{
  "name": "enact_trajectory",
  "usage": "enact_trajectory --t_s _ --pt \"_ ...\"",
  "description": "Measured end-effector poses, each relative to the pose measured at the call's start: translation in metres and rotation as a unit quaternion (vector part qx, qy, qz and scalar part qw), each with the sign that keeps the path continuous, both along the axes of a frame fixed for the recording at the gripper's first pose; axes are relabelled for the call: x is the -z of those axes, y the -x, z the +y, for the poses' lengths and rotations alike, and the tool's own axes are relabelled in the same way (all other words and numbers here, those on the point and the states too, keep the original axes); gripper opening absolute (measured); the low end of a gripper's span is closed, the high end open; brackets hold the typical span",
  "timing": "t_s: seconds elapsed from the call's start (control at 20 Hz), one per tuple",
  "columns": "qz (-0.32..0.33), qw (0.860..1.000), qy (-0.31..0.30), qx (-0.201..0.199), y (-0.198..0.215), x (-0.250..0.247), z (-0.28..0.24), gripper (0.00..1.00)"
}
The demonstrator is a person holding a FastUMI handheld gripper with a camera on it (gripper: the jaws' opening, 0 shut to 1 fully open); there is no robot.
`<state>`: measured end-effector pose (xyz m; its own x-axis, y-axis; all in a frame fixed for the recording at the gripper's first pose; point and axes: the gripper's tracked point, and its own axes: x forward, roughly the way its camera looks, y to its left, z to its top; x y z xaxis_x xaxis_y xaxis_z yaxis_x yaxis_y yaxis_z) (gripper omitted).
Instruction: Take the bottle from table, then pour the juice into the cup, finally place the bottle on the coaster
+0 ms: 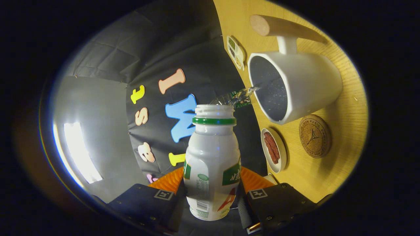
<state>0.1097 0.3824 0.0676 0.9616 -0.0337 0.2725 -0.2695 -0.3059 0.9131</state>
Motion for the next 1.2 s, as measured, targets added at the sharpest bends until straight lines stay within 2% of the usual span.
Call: enact_trajectory --t_s 0.3,1.2 --pt "0.01 1.0 -0.008 0.0 -0.016 0.0 0.006 0.68" --pt "0.029 0.999 -0.024 0.006 -0.015 0.018 -0.002 0.68"
